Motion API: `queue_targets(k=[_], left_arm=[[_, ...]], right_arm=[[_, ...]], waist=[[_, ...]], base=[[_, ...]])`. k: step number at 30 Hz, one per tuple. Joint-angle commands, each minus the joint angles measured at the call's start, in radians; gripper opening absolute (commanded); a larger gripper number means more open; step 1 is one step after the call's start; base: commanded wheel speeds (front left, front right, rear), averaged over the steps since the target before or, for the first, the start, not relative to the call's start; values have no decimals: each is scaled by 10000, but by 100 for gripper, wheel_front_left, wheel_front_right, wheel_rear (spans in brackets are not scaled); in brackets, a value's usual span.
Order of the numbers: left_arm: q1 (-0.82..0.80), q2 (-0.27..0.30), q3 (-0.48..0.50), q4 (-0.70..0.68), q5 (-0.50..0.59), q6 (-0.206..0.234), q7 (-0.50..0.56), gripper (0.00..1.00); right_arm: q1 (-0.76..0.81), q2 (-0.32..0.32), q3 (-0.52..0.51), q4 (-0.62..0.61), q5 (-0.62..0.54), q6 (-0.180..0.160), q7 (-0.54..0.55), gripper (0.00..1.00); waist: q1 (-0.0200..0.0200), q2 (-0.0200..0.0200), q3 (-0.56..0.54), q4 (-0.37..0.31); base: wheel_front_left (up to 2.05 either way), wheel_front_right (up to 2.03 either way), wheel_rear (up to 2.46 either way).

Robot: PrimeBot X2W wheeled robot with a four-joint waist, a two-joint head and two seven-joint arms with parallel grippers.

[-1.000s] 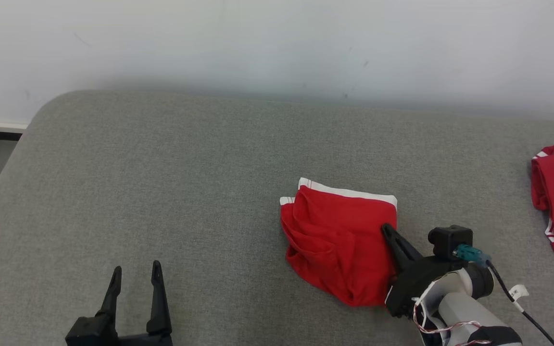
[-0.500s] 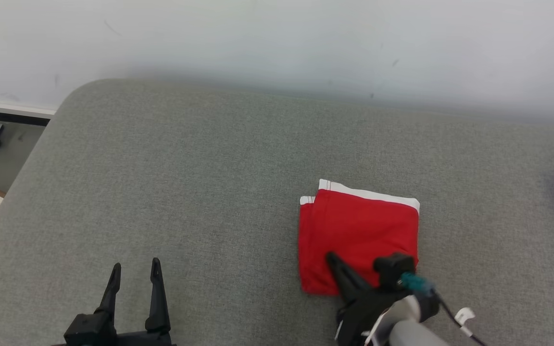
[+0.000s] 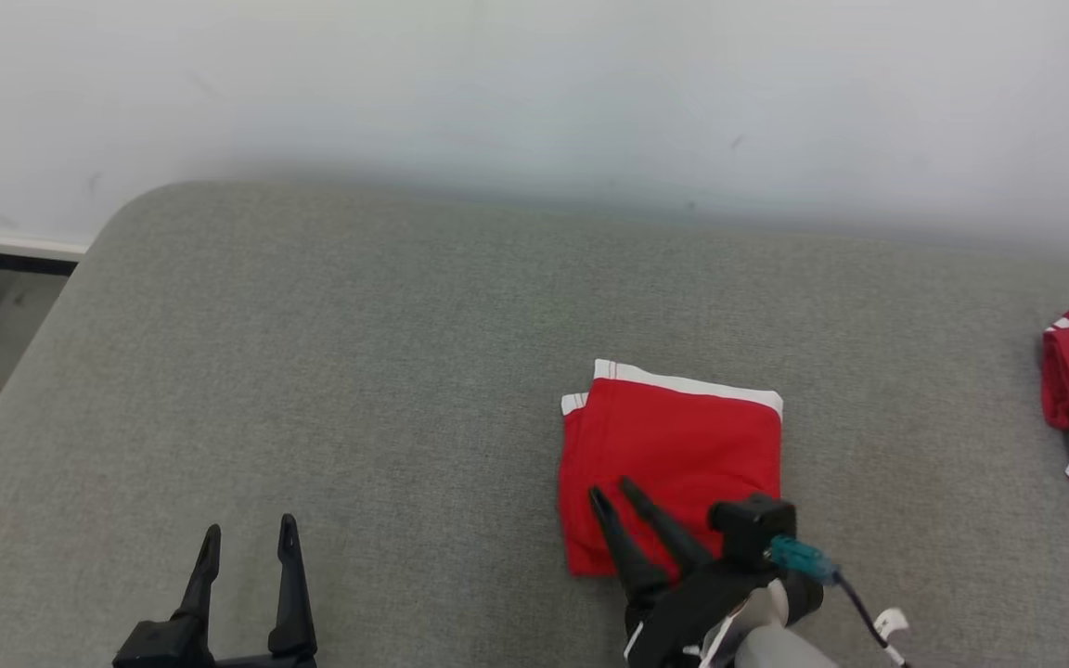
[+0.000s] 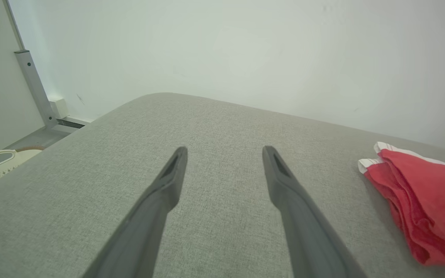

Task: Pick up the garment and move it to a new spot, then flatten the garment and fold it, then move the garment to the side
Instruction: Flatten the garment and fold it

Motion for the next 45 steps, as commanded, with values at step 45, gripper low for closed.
queue_targets(k=[45], left_arm=[[1537,1391,-246,-998,1301,933,310,100]], right_arm=[[4929,-133,-6310,-5777,-4399,-25,-2,100]], waist=[[0,-1,-1146,-1745]], base=[[0,0,0]])
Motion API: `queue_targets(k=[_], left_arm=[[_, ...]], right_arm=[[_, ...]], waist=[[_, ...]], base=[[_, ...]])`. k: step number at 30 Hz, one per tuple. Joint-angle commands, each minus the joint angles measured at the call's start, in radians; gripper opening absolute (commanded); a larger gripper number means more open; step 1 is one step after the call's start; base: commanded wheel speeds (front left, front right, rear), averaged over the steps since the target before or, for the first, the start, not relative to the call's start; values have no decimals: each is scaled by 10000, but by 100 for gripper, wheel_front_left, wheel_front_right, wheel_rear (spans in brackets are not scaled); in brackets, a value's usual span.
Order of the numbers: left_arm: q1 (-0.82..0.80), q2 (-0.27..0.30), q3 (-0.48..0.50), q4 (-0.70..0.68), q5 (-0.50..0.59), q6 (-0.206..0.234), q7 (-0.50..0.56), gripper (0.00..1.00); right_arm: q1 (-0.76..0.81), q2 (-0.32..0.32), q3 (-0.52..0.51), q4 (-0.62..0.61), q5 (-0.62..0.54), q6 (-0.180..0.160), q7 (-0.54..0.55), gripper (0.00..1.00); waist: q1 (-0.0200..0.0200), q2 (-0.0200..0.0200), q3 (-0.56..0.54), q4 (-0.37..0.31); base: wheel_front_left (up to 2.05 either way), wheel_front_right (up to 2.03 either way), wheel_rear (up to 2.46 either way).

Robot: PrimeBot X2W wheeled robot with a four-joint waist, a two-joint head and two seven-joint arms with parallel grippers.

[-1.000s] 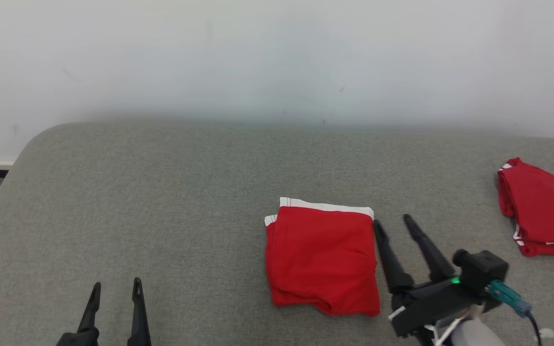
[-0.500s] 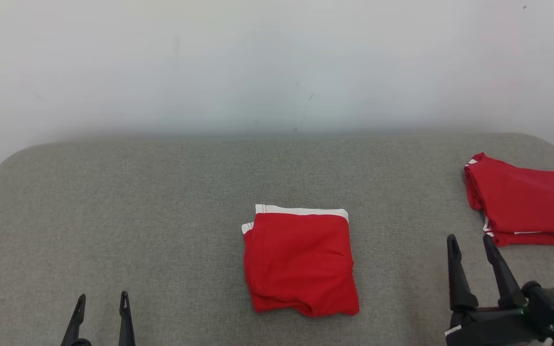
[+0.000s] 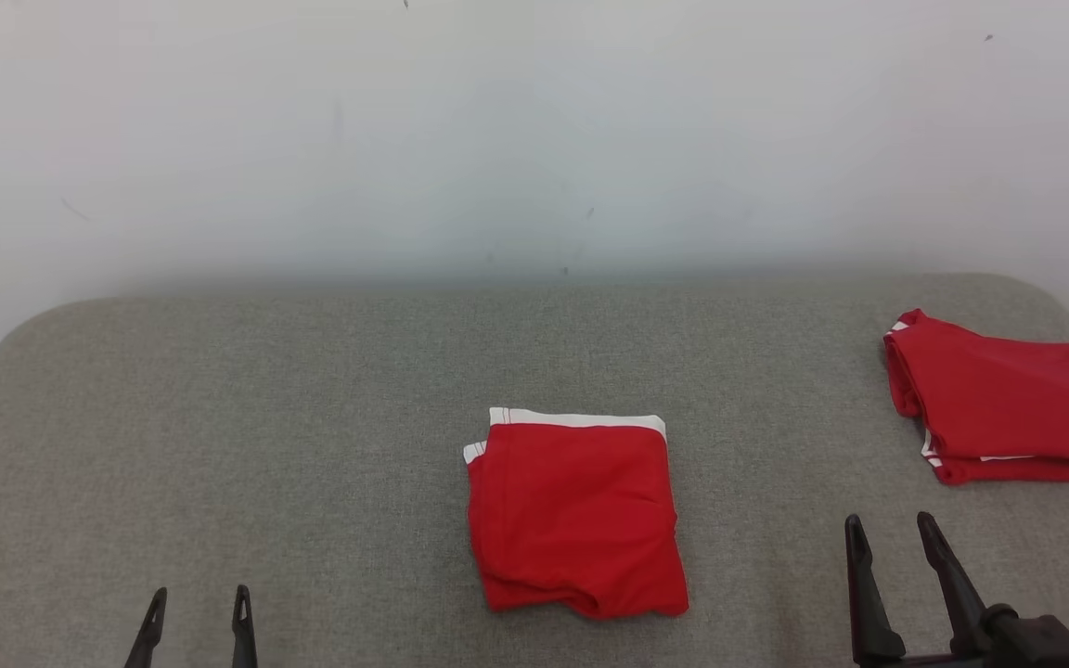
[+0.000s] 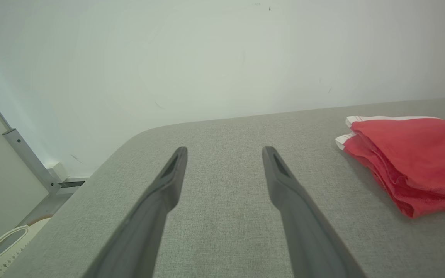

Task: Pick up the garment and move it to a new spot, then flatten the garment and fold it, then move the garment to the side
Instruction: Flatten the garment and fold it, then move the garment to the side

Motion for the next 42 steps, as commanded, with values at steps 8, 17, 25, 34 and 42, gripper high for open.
queue_targets(k=[8,17,25,34,42], left_arm=[[199,23,-116,5,-189,-218,-61,100],[213,-51,-110,-131,-380,-208,-169,100],[192,-52,-96,-214,-545,-224,-209,100],[192,-6,-86,-218,-673,-246,-231,100],[207,43,-137,-220,-734,-216,-192,100]], right_arm=[[350,132,183,-139,-108,-25,-2,100],[400,166,313,-49,-91,-25,-2,100],[381,173,336,16,-45,-25,-1,100],[352,174,340,126,8,-25,-1,100],[332,174,339,189,33,-25,0,100]], waist=[[1,1,-56,-66],[1,1,-26,-30],[1,1,-15,-2],[1,1,-19,32],[1,1,-34,33]], base=[[0,0,0],[0,0,0],[0,0,0],[0,0,0],[0,0,0]])
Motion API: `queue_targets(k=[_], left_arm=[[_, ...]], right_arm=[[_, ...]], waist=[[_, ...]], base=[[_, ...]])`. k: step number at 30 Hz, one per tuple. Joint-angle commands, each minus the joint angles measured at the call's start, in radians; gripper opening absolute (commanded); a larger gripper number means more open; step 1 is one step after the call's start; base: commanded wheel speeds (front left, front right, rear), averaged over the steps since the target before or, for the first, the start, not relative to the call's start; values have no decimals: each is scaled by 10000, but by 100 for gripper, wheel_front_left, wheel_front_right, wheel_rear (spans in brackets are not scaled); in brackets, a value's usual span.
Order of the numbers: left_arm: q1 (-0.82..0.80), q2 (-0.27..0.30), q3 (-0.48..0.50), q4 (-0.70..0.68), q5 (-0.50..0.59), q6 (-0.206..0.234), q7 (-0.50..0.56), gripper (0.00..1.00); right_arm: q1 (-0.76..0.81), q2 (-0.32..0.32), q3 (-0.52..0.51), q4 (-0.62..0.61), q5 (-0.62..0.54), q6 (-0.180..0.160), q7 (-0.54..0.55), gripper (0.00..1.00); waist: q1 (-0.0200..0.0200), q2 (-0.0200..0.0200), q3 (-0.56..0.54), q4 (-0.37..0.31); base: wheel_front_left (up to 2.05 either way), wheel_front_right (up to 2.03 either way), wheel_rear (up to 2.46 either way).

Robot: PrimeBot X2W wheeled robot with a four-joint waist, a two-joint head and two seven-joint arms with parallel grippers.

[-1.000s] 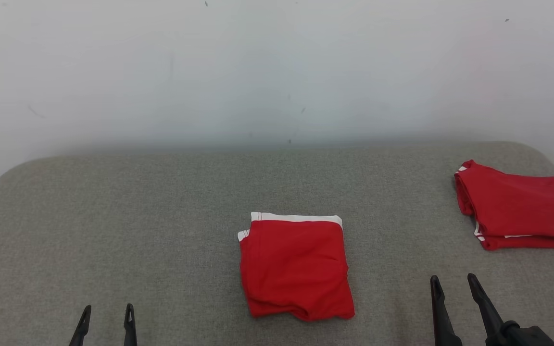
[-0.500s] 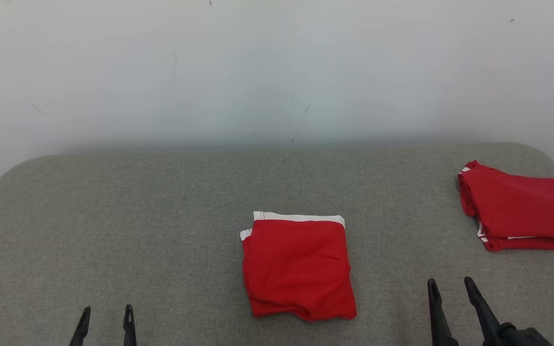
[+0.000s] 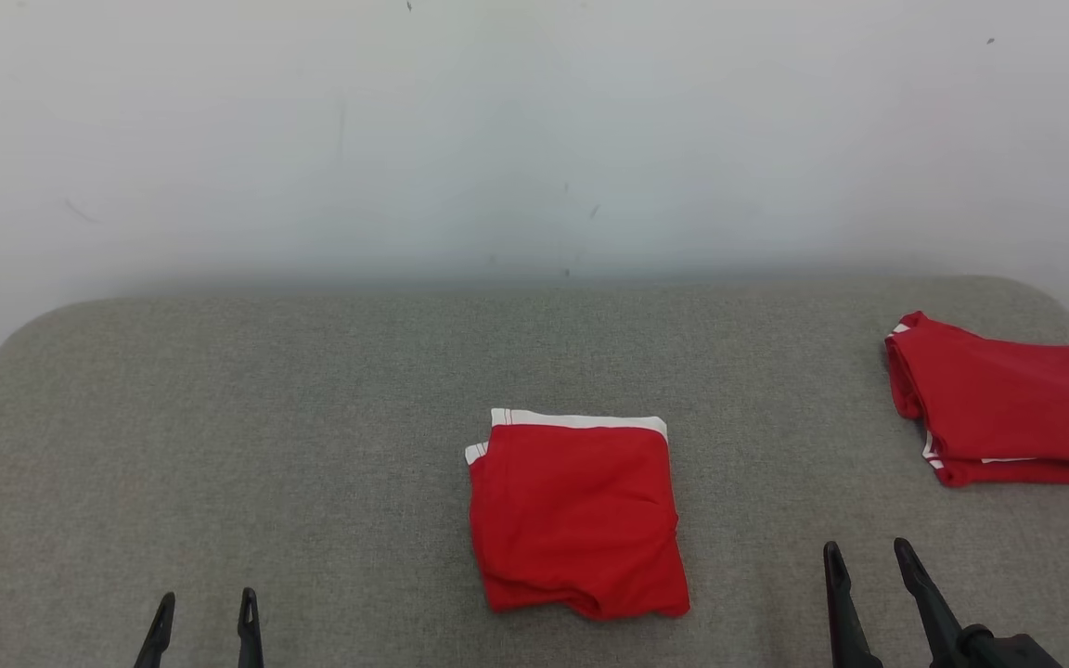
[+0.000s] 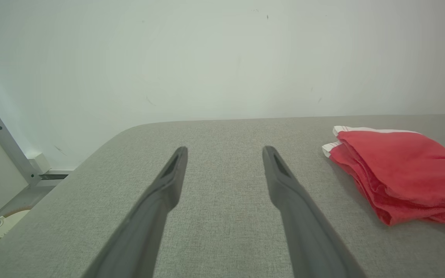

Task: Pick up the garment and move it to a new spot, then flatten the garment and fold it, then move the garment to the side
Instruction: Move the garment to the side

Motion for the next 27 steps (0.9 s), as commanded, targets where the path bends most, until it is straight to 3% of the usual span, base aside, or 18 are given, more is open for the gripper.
queue_targets(k=[1,13,19,27], left_arm=[[64,40,-14,-43,-27,19,-22,100],[-13,58,-109,30,-106,80,-36,100],[-218,17,-251,69,-80,56,4,100],[-575,16,-456,240,-101,-78,31,100]], right_arm=[[28,17,4,17,47,-25,-2,100],[-673,18,428,702,93,-25,-3,100],[-2404,-70,1011,2711,256,-25,235,100],[-4835,-20,1357,6369,1231,-25,857,100]], waist=[[1,0,-1,0],[1,0,22,51],[1,0,124,218],[1,0,280,812]], base=[[0,0,0],[0,0,0],[0,0,0],[0,0,0]])
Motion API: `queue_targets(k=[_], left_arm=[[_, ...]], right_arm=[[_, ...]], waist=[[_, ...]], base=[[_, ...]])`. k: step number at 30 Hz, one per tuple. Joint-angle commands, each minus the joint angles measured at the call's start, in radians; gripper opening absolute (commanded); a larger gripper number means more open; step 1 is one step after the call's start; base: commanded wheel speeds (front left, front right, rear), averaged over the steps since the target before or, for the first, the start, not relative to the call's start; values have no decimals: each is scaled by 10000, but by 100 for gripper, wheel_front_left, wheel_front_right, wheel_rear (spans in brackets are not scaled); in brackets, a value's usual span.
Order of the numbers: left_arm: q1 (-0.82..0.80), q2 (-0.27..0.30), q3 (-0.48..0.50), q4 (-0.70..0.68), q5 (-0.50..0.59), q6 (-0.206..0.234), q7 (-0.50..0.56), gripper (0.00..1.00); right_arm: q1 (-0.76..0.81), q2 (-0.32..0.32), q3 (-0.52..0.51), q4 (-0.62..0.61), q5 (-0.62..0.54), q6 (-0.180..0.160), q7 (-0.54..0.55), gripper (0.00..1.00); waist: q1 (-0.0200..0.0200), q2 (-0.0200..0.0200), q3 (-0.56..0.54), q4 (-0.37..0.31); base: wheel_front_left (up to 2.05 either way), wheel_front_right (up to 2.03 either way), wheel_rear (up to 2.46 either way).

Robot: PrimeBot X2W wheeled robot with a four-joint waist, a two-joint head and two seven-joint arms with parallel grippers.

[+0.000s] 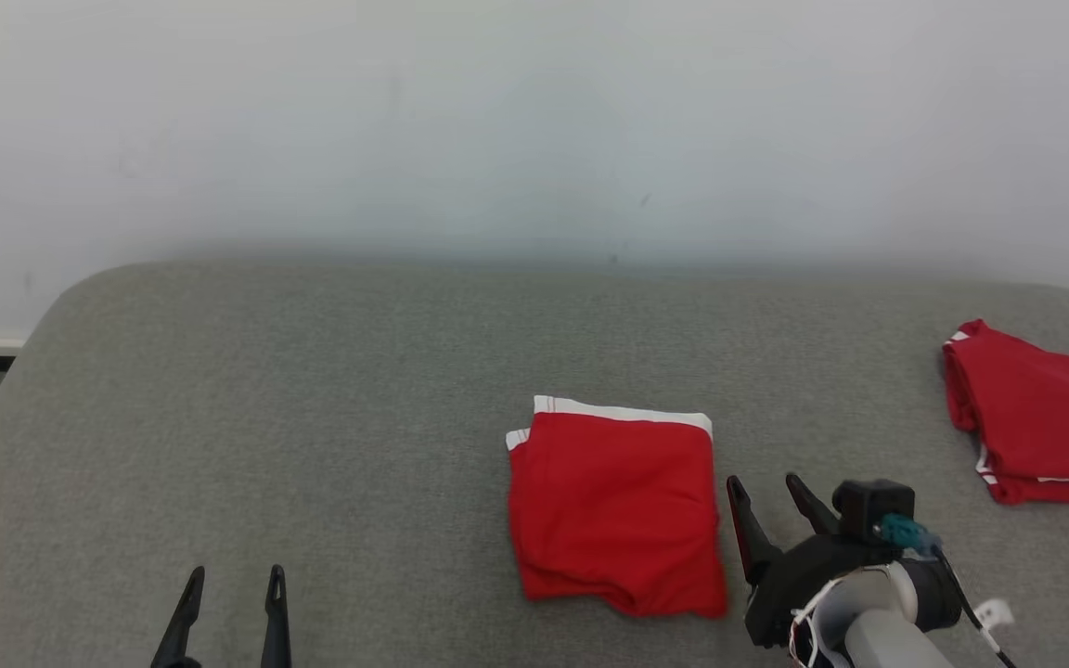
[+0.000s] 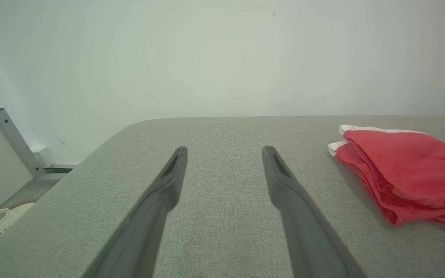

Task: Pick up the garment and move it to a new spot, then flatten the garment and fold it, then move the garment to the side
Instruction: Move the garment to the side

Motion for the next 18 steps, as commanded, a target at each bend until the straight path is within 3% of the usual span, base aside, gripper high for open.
queue_targets(k=[1,10,18], left_arm=[[-192,13,-50,54,-6,-22,25,100],[-608,34,-251,345,-31,-206,-29,100],[-847,-65,-440,426,12,-194,-20,100]], right_arm=[[-664,32,70,1114,306,-25,126,100],[-1863,47,720,3823,1827,-25,362,100],[-1797,66,1713,4372,3180,-25,715,100]], waist=[[-1,0,137,388],[-1,0,432,1068],[-1,0,660,1284]], base=[[0,0,0],[0,0,0],[0,0,0]])
